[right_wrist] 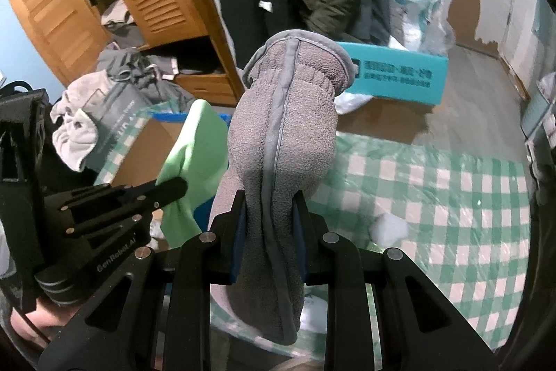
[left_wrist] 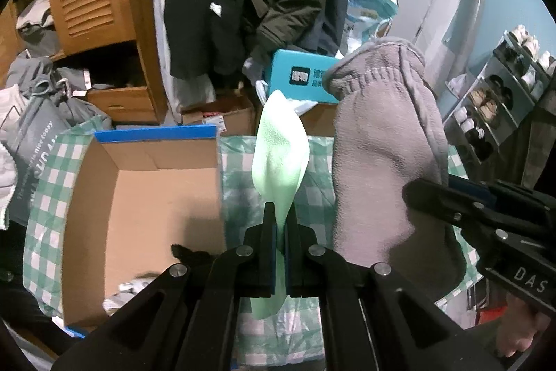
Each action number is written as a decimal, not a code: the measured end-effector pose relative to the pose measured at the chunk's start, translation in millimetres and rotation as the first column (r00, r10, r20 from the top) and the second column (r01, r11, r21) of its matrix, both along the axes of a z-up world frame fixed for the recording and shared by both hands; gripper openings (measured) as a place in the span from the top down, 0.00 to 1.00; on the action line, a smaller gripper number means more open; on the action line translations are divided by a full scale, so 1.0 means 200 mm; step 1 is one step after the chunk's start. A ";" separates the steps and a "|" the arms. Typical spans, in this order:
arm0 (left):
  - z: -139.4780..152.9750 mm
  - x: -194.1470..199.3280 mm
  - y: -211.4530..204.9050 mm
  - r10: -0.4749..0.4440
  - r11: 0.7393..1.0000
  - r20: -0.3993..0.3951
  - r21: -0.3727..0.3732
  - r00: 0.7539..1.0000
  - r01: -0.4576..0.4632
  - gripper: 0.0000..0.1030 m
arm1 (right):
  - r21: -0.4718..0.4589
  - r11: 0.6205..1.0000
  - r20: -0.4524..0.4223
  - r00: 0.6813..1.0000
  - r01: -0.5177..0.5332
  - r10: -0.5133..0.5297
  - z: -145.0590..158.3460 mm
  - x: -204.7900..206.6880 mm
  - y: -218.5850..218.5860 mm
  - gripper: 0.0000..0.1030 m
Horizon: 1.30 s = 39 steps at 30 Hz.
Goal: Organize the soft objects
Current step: 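Carry the green cloth and grey sock toward the cardboard box with both tools, then open both tools to drop the green cloth and grey sock into the box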
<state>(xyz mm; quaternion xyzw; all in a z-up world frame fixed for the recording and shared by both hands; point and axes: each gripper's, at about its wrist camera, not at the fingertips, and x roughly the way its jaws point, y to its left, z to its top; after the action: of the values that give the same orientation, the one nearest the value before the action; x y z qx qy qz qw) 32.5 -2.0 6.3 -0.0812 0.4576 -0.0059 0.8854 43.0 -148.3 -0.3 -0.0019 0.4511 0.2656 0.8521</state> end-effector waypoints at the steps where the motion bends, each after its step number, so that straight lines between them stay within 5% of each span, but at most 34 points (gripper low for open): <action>1: 0.01 -0.01 0.02 0.004 1.000 0.005 0.000 1.000 -0.004 0.97 | 0.001 1.000 0.003 1.000 -0.007 0.007 0.01 0.00 0.02 0.78; 12: 0.08 -0.10 0.29 0.075 0.997 0.045 -0.003 0.996 -0.075 0.97 | 0.001 0.997 0.005 0.997 -0.080 0.080 0.04 -0.01 0.30 0.78; 39: -0.25 -0.12 0.73 0.221 0.974 -0.088 -0.021 0.971 -0.224 0.93 | -0.054 0.974 -0.149 0.966 -0.220 0.210 -0.25 0.03 0.89 0.73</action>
<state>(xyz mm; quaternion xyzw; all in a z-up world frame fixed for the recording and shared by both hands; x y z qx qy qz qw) 7.5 143.8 -43.5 -0.1457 0.4829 0.0898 0.8588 49.6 30.6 -49.5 -0.0618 0.5168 0.3400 0.7832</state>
